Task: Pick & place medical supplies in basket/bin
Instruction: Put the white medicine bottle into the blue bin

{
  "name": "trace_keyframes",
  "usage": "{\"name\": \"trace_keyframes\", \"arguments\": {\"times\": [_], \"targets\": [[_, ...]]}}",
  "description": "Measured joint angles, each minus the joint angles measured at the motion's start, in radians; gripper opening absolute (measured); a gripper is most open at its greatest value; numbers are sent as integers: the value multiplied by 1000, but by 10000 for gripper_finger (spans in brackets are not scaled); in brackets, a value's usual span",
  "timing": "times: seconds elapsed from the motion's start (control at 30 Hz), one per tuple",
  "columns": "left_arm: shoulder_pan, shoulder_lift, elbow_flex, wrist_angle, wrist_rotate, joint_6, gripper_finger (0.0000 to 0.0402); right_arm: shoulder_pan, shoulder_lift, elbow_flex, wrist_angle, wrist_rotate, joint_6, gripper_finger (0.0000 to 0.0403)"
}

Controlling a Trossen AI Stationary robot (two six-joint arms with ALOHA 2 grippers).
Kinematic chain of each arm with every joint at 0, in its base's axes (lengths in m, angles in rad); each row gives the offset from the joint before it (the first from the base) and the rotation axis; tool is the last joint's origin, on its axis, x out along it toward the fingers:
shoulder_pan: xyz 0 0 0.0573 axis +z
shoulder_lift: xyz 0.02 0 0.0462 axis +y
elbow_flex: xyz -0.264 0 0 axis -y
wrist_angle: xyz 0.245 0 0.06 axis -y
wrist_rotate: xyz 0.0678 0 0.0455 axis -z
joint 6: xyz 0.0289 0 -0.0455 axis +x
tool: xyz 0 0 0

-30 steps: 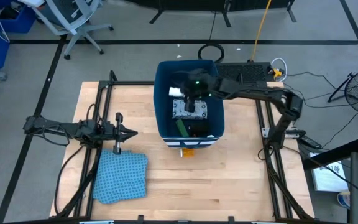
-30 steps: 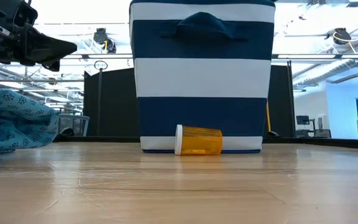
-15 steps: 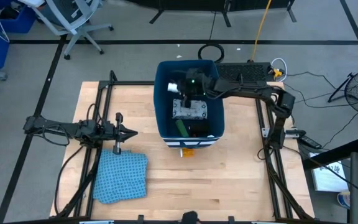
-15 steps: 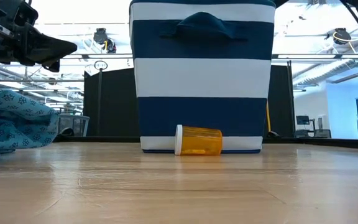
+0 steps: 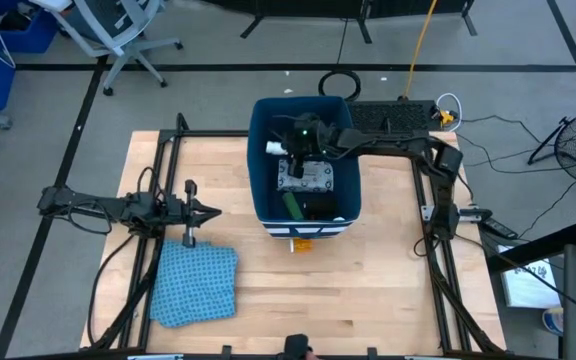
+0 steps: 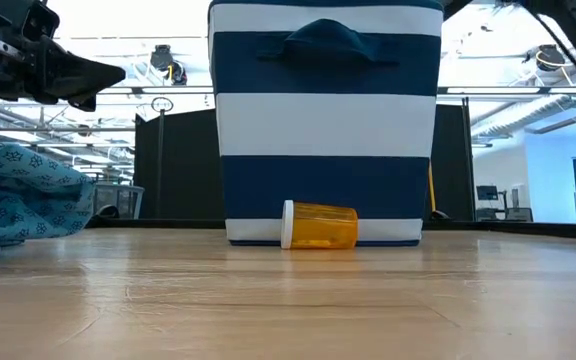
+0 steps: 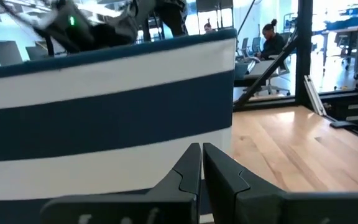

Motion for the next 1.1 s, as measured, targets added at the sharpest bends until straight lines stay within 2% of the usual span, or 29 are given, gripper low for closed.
{"name": "trace_keyframes", "arguments": {"times": [0.37,0.67,0.9,1.1], "targets": [[0,0,0,29,0,27,21,-12,120,0,-22,-51,41,169],[0,0,0,29,1,33,21,-15,117,0,-39,-48,28,170],[0,0,0,28,7,23,21,-15,62,0,63,-44,81,220],[0,0,0,30,44,8,21,-16,-38,0,118,-41,132,256]]}}
